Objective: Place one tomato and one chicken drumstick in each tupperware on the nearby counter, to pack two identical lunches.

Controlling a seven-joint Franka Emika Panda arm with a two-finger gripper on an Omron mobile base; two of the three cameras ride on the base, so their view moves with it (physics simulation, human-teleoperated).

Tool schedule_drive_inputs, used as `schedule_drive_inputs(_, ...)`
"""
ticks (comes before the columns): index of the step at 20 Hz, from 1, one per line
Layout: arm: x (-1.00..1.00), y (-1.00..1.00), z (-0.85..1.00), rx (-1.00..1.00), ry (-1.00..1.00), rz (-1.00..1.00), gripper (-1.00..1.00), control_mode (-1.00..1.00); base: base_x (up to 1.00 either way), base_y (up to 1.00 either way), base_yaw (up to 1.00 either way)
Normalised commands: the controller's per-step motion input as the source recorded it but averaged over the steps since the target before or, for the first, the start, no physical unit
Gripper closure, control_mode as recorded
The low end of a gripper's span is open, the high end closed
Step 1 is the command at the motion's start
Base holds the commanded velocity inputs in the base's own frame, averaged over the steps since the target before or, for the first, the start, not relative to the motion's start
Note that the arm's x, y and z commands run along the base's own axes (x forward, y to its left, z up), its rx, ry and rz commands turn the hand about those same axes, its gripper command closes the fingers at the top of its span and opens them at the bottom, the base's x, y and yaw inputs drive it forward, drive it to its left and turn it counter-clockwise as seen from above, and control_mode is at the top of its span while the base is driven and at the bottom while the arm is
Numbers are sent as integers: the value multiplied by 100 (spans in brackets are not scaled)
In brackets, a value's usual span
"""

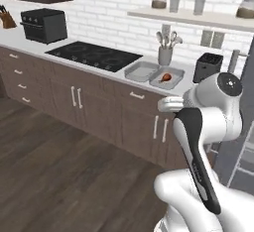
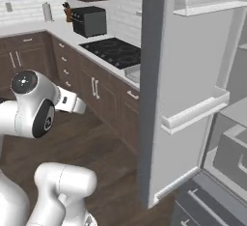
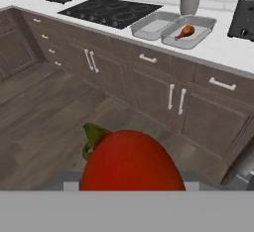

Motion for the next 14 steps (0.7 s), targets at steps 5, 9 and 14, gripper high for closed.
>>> schedule_drive_inputs(5,0,0,0,0,0,0,100,100,100,32,2)
schedule_drive_inputs(9,0,0,0,0,0,0,100,100,100,16,0)
schedule_drive_inputs(14,0,0,0,0,0,0,100,100,100,24,-5)
